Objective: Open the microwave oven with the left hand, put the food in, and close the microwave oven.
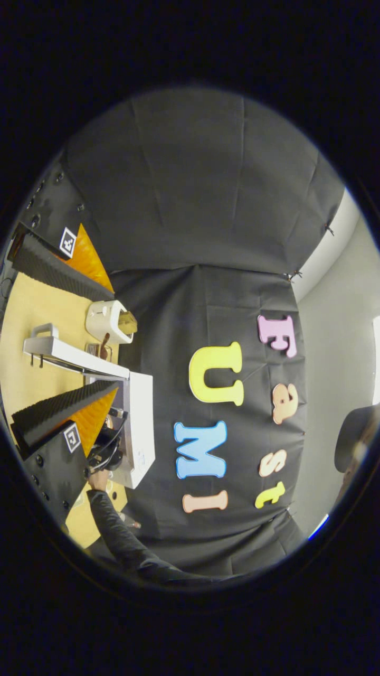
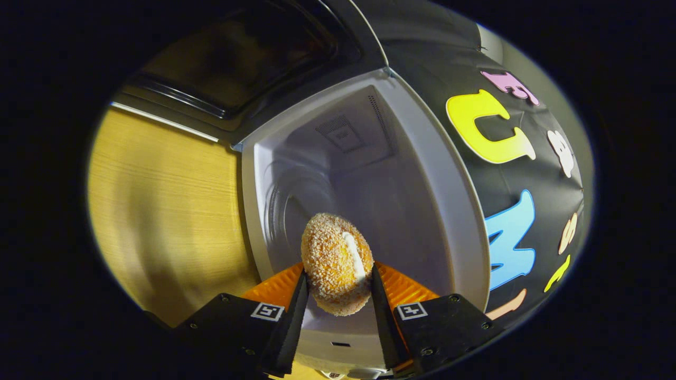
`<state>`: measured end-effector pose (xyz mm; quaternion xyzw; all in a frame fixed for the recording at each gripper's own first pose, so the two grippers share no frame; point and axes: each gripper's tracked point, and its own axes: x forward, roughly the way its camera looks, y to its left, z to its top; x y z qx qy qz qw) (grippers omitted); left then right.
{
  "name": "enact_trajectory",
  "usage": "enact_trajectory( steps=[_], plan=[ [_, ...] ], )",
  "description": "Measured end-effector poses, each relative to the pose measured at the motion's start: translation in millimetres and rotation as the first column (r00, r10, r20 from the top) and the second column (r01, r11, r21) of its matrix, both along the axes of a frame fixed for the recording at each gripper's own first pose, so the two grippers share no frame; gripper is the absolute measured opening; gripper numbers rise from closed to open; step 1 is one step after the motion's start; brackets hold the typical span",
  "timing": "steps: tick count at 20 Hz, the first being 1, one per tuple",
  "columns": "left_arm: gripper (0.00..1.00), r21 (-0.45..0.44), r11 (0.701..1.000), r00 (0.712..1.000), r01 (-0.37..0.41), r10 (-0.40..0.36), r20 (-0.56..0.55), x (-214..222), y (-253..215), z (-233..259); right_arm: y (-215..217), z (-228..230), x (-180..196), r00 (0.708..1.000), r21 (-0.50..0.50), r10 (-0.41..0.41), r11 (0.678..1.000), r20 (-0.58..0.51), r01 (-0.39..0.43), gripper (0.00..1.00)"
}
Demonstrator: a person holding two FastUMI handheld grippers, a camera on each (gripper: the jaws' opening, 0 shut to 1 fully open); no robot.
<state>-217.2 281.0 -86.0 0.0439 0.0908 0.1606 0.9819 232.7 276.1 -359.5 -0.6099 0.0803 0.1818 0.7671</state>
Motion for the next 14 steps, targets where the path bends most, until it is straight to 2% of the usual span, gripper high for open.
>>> enact_trajectory(
  steps=[3,4,6,7,8,9,10,11,12,13,14],
  plan=[
    [0.97,0.006,1.0,1.0,-0.021,0.021,-0.018,-5.5,1.0,-1.8,9.6,-4.8,25.7,1.0,-0.014,-0.007,1.0,0.014,0.007,0.63],
    [1.0,0.006,1.0,0.999,-0.028,0.028,-0.024,-7.1,0.5,-3.8,11.8,-5.7,34.0,1.0,-0.008,-0.017,1.0,0.009,0.017,0.65],
    [0.94,0.005,0.999,0.999,-0.038,0.039,-0.028,-9.7,0.2,-3.4,12.2,-9.9,41.0,0.999,0.02,-0.043,0.999,-0.019,0.043,0.63],
    [0.97,0.004,0.999,0.999,-0.044,0.044,-0.029,-10.8,0.4,-4.1,11.9,-12.1,43.0,0.998,0.029,-0.052,0.998,-0.036,0.053,0.63],
    [0.94,0.001,0.999,0.999,-0.046,0.046,-0.03,-10.0,-0.4,-5.8,11.2,-13.8,45.0,0.997,0.038,-0.062,0.997,-0.046,0.064,0.66],
    [0.94,-0.002,0.999,0.998,-0.046,0.046,-0.031,-8.0,-0.5,-6.4,12.3,-13.6,44.7,0.997,0.052,-0.062,0.997,-0.053,0.065,0.8],
    [1.0,-0.001,0.999,0.999,-0.044,0.044,-0.029,-7.5,-1.1,-6.9,13.5,-13.6,43.0,0.996,0.074,-0.061,0.995,-0.062,0.065,0.91],
    [0.94,0.001,0.999,0.999,-0.041,0.041,-0.026,-5.7,-1.3,-6.2,12.2,-13.3,39.0,0.996,0.091,-0.061,0.994,-0.072,0.067,0.95],
    [0.94,-0.002,0.999,0.999,-0.034,0.034,-0.024,-2.0,-2.1,-6.7,12.1,-12.7,34.8,0.995,0.104,-0.057,0.992,-0.082,0.066,0.95],
    [1.0,-0.008,1.0,0.999,-0.026,0.026,-0.022,1.0,-3.7,-6.5,12.3,-10.4,30.3,0.994,0.117,-0.05,0.991,-0.092,0.061,0.95],
    [0.97,-0.011,1.0,1.0,-0.016,0.016,-0.018,4.6,-5.4,-7.1,13.0,-8.6,25.0,0.994,0.132,-0.039,0.99,-0.102,0.052,0.96]
  ],
)
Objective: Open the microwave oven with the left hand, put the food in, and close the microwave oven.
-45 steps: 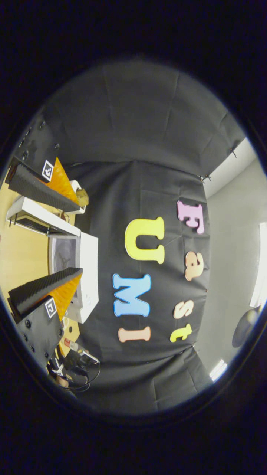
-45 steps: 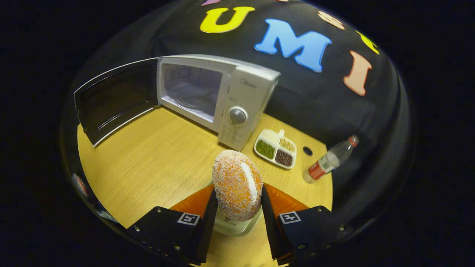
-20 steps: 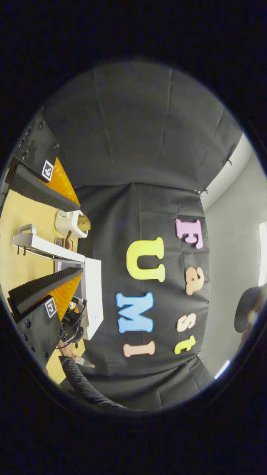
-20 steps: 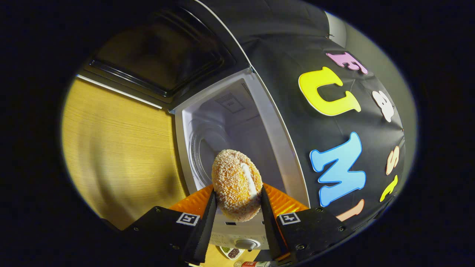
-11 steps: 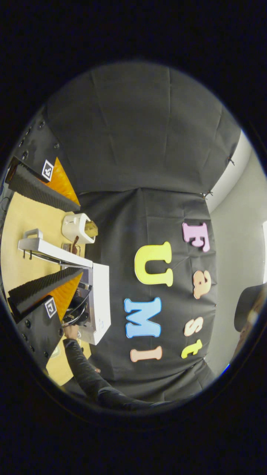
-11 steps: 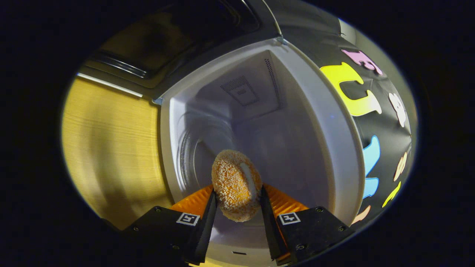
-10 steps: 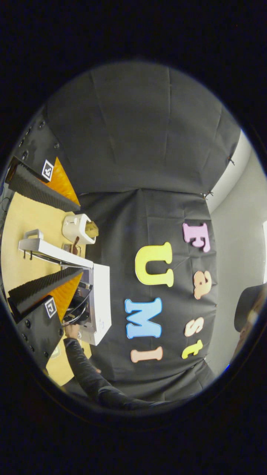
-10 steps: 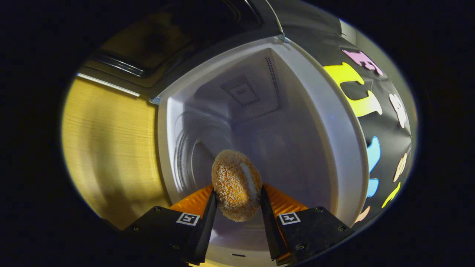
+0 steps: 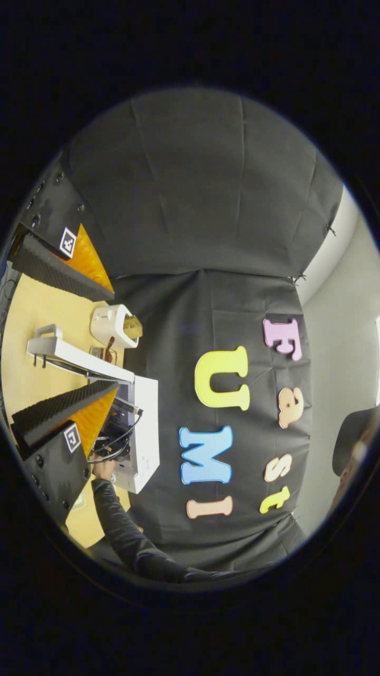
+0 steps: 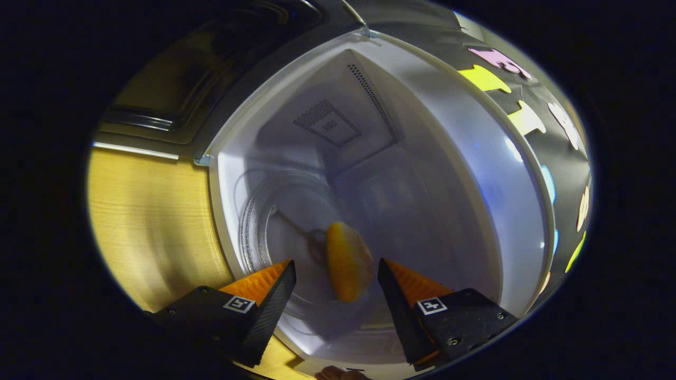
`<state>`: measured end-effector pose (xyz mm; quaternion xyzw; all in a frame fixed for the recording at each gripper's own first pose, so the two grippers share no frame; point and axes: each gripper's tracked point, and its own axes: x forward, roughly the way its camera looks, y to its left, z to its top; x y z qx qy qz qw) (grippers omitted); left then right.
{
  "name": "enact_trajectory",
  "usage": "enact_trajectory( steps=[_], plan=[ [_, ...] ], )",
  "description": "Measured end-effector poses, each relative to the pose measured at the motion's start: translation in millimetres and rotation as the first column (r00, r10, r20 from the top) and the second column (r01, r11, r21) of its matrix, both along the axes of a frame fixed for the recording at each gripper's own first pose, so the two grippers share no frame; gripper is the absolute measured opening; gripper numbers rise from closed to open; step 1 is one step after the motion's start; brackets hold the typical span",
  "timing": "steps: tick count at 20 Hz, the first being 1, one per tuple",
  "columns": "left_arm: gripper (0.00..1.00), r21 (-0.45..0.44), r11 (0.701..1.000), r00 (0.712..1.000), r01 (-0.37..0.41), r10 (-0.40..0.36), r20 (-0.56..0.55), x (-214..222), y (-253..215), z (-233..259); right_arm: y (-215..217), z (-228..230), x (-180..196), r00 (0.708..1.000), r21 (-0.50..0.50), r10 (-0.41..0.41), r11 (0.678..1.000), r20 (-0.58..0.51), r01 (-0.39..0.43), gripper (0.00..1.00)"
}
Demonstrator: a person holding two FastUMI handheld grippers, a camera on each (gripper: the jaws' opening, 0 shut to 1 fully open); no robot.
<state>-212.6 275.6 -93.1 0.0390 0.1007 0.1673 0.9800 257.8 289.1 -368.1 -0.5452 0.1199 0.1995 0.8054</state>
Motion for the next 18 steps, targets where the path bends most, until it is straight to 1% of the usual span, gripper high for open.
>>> enact_trajectory(
  steps=[1,2,5,6,7,8,9,10,11,12,13,14,16,18],
  plan=[
    [0.97,-0.002,1.0,1.0,0.01,-0.01,0.005,3.7,-2.2,0.0,0.2,-0.3,-4.8,1.0,0.013,0.009,1.0,-0.012,-0.009,0.96],
    [0.94,-0.004,1.0,1.0,0.02,-0.02,0.009,8.3,-4.1,-0.7,0.0,-0.8,-12.4,0.999,0.031,0.02,0.999,-0.033,-0.019,0.96],
    [0.97,-0.005,0.998,0.998,0.061,-0.061,0.017,18.6,-13.2,-0.6,-3.3,7.3,-40.4,0.996,0.11,0.03,0.994,-0.079,-0.021,0.96],
    [0.97,-0.004,0.997,0.997,0.082,-0.081,0.017,24.8,-19.2,-2.9,-7.6,9.9,-50.5,0.996,0.143,0.024,0.99,-0.089,-0.011,0.96],
    [1.0,-0.003,0.994,0.994,0.105,-0.105,0.017,31.9,-24.5,-4.3,-12.5,15.3,-60.9,0.994,0.182,0.019,0.983,-0.104,0.001,0.95],
    [0.97,-0.003,0.991,0.991,0.134,-0.134,0.019,41.0,-30.6,-7.0,-18.0,23.0,-70.9,0.994,0.225,0.001,0.974,-0.111,0.024,0.96],
    [1.0,-0.005,0.987,0.987,0.16,-0.16,0.024,49.1,-36.3,-7.2,-27.1,32.9,-80.9,0.993,0.268,-0.024,0.962,-0.113,0.053,0.96],
    [1.0,-0.012,0.982,0.982,0.188,-0.188,0.028,58.2,-43.3,-9.1,-36.3,42.6,-90.6,0.991,0.316,-0.057,0.944,-0.12,0.093,0.96],
    [0.98,-0.022,0.977,0.976,0.214,-0.213,0.032,65.9,-50.1,-9.8,-46.6,50.6,-99.7,0.988,0.362,-0.088,0.923,-0.131,0.13,0.96],
    [0.97,-0.029,0.971,0.971,0.236,-0.235,0.035,72.5,-55.2,-11.6,-57.6,59.9,-107.2,0.984,0.406,-0.12,0.899,-0.135,0.166,0.95],
    [0.98,-0.035,0.966,0.966,0.258,-0.256,0.041,79.5,-60.1,-12.0,-69.9,67.7,-114.8,0.979,0.442,-0.152,0.875,-0.136,0.198,0.96],
    [1.0,-0.041,0.96,0.96,0.278,-0.276,0.046,85.5,-64.2,-12.5,-81.2,77.5,-121.1,0.974,0.471,-0.185,0.853,-0.132,0.226,0.95],
    [0.98,-0.051,0.948,0.948,0.315,-0.313,0.053,98.8,-73.6,-14.1,-102.0,99.0,-135.5,0.965,0.519,-0.236,0.815,-0.112,0.259,0.95],
    [0.98,-0.059,0.937,0.938,0.346,-0.342,0.059,108.3,-81.4,-16.5,-117.1,122.3,-151.4,0.957,0.579,-0.274,0.766,-0.098,0.279,0.96]
  ],
)
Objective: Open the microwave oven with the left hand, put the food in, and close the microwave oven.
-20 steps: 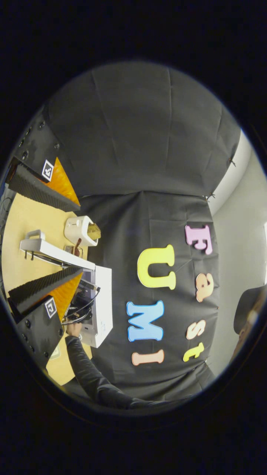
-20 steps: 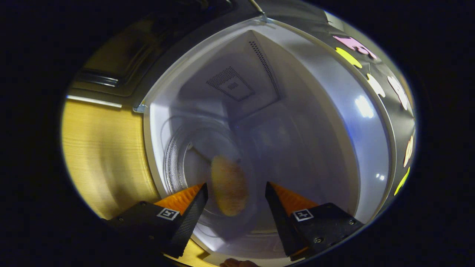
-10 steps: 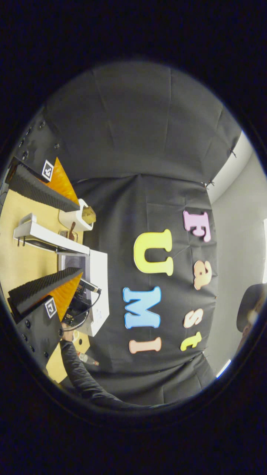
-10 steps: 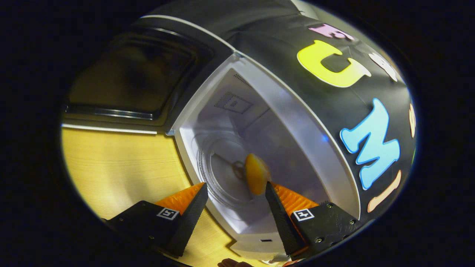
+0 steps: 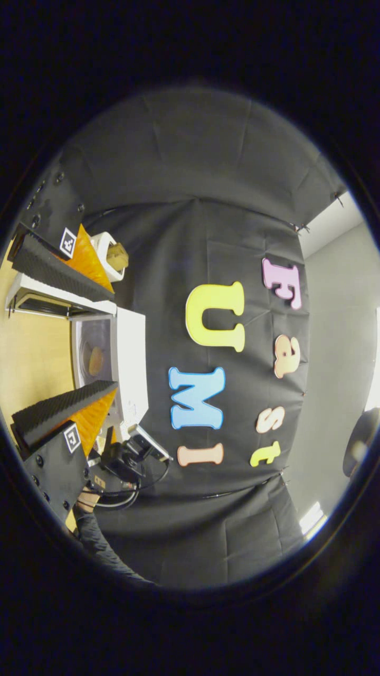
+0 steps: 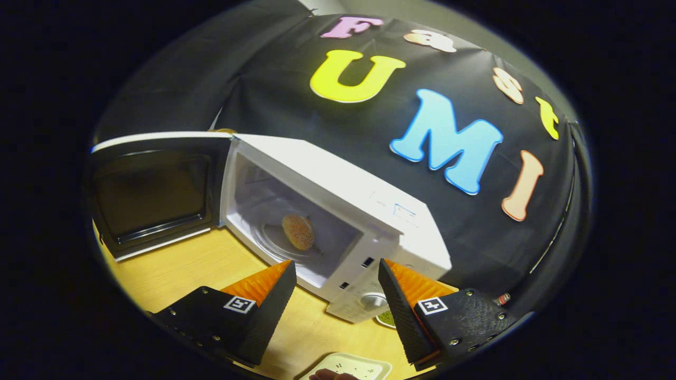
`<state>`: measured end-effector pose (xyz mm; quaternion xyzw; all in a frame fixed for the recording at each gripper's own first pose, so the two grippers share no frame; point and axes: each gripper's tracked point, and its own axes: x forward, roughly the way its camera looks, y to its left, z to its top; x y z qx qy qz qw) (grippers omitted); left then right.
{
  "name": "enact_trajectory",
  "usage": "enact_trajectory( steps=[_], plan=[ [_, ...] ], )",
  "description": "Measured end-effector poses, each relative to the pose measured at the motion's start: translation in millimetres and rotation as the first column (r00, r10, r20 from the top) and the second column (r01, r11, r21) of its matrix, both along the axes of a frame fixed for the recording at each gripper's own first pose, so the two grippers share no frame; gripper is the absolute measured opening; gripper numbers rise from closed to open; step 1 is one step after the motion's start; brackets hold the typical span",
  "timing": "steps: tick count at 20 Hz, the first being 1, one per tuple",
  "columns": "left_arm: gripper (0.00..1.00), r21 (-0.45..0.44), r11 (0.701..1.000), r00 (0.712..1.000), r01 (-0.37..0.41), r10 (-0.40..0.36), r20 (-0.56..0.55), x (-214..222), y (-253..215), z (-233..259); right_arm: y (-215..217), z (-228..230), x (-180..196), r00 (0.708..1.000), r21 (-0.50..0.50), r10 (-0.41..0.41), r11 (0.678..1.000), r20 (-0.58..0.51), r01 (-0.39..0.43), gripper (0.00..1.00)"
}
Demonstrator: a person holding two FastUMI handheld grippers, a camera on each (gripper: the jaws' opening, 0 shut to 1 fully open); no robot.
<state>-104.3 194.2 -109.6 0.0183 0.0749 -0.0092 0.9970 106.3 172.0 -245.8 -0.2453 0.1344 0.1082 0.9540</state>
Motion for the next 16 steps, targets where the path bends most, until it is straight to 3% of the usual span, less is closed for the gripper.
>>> enact_trajectory(
  steps=[4,9,11,16],
  plan=[
    [1.0,-0.008,0.999,0.999,0.047,-0.047,0.009,14.3,-16.0,-4.0,-15.5,59.3,-35.6,0.993,0.19,-0.09,0.979,0.077,0.074,0.95],
    [0.96,-0.012,0.995,0.995,0.097,-0.097,0.026,29.4,-36.2,-1.8,-47.8,132.5,-91.1,0.964,0.383,-0.222,0.911,0.144,0.153,0.95],
    [0.94,-0.018,0.994,0.994,0.104,-0.103,0.035,32.6,-40.8,4.4,-56.4,155.8,-108.7,0.953,0.414,-0.252,0.895,0.165,0.165,0.95],
    [1.0,-0.014,0.998,0.992,0.067,-0.065,0.108,35.6,-26.2,48.6,-66.0,193.5,-137.2,0.933,0.415,-0.283,0.893,0.221,0.173,0.95]
  ],
)
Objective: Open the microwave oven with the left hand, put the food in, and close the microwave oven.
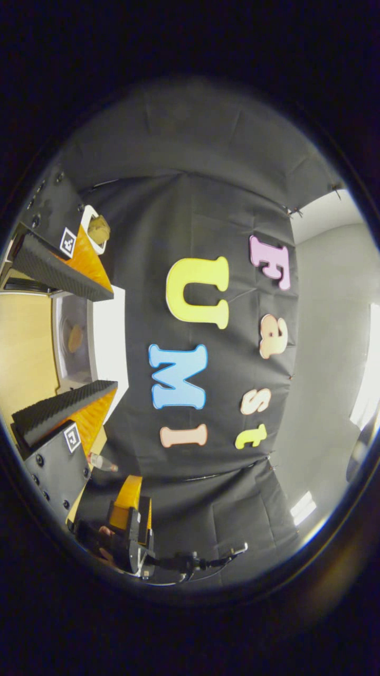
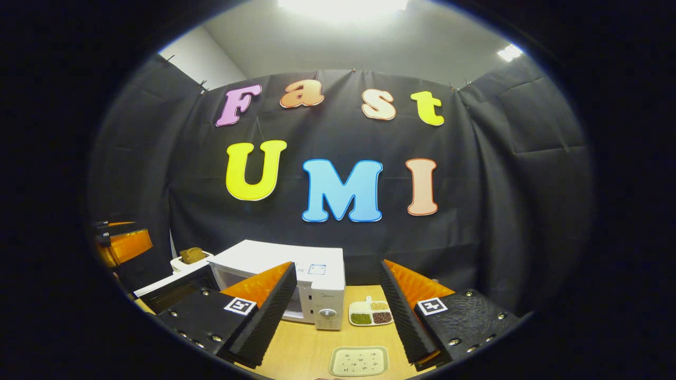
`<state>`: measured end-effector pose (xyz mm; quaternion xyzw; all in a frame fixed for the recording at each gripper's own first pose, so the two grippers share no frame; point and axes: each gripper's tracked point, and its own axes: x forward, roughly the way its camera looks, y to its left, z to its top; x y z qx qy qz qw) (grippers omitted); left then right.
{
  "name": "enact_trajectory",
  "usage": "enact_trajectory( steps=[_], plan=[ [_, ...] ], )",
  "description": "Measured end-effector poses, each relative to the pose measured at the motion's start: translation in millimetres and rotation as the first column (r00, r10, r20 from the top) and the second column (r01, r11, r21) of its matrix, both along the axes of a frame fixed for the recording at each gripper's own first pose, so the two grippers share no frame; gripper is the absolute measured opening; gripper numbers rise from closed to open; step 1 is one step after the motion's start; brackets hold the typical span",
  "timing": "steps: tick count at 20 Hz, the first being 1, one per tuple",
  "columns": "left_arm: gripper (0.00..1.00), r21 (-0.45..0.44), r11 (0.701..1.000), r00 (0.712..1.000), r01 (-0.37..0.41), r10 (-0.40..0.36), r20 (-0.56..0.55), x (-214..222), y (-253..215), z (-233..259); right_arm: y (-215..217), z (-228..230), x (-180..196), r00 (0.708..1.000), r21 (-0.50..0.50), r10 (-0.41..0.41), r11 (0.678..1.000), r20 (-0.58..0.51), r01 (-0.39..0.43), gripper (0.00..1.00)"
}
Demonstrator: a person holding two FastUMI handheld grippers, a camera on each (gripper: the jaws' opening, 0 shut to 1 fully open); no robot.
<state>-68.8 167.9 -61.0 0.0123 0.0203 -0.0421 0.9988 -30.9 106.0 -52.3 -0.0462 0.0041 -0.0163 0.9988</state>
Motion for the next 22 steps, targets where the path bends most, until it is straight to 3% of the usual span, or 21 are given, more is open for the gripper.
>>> enact_trajectory(
  steps=[1,3,8,10,17,22],
  plan=[
    [0.94,0.001,1.0,1.0,-0.007,0.007,0.002,-1.1,7.3,2.0,-1.6,3.2,-2.3,1.0,0.001,-0.003,1.0,0.007,0.003,0.95],
    [1.0,0.007,1.0,1.0,-0.018,0.018,-0.022,-5.4,20.7,-6.4,0.8,8.7,-6.0,1.0,-0.002,0.001,1.0,0.019,-0.001,0.95],
    [0.33,0.039,0.993,0.988,-0.111,0.114,-0.102,-23.7,76.5,-40.1,7.2,12.6,-7.6,1.0,-0.003,0.015,1.0,0.026,-0.015,0.95],
    [0.07,0.012,0.993,0.98,-0.116,0.116,-0.164,-36.6,88.1,-66.0,12.6,10.0,-6.1,1.0,-0.002,0.024,1.0,0.016,-0.024,0.98],
    [0.08,0.094,0.971,0.928,-0.221,0.239,-0.284,-75.6,170.4,-138.5,23.0,7.9,-8.4,0.999,-0.021,0.048,0.999,0.009,-0.048,0.95],
    [0.06,0.111,0.967,0.901,-0.229,0.254,-0.352,-103.2,194.7,-174.0,27.1,4.4,-8.6,0.999,-0.015,0.054,0.998,-0.003,-0.054,0.95]
  ],
)
